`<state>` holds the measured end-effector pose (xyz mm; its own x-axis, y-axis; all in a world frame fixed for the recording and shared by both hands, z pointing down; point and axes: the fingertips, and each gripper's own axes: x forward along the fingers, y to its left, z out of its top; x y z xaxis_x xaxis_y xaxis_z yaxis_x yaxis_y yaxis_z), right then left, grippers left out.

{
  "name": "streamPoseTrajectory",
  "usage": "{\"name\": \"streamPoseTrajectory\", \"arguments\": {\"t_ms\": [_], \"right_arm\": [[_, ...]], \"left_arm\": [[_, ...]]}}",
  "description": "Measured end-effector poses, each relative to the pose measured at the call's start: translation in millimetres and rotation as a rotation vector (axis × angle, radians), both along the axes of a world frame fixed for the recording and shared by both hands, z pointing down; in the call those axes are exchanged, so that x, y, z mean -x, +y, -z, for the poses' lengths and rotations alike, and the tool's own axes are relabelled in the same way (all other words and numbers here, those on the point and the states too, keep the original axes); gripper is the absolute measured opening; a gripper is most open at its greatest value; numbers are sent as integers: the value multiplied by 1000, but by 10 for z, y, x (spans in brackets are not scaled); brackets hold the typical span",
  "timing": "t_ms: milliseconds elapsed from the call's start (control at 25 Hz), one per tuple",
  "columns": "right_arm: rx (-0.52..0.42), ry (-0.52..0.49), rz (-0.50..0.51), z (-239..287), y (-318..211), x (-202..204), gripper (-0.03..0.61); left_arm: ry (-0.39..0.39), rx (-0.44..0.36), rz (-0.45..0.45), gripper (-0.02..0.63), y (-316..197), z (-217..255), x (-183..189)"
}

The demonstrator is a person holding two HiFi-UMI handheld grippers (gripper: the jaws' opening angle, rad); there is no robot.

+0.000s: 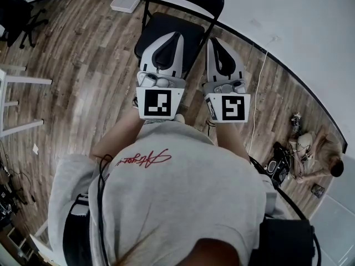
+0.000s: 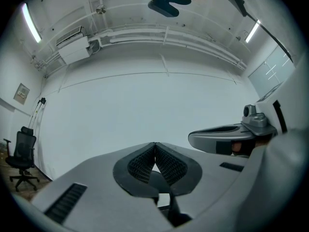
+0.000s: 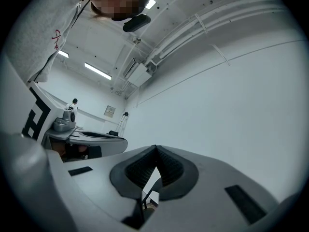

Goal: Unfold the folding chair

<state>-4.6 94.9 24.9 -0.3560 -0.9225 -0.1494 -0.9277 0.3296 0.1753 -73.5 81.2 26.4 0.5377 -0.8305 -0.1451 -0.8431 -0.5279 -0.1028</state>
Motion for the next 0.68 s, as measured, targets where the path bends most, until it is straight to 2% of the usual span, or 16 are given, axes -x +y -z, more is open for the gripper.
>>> {"name": "streamPoseTrajectory", "arguments": {"t_ms": [160, 320, 680], "right_arm": [[2, 4, -10, -10, -3, -18, 15], [4, 6, -13, -5, -34, -30, 15], [16, 12, -3, -31, -87, 54, 15]], "left_arm": [[-25, -14, -6, 17, 10, -26, -26], [1, 5, -10, 17, -11, -22, -26], [18, -8, -11, 17, -104, 33, 75]]}}
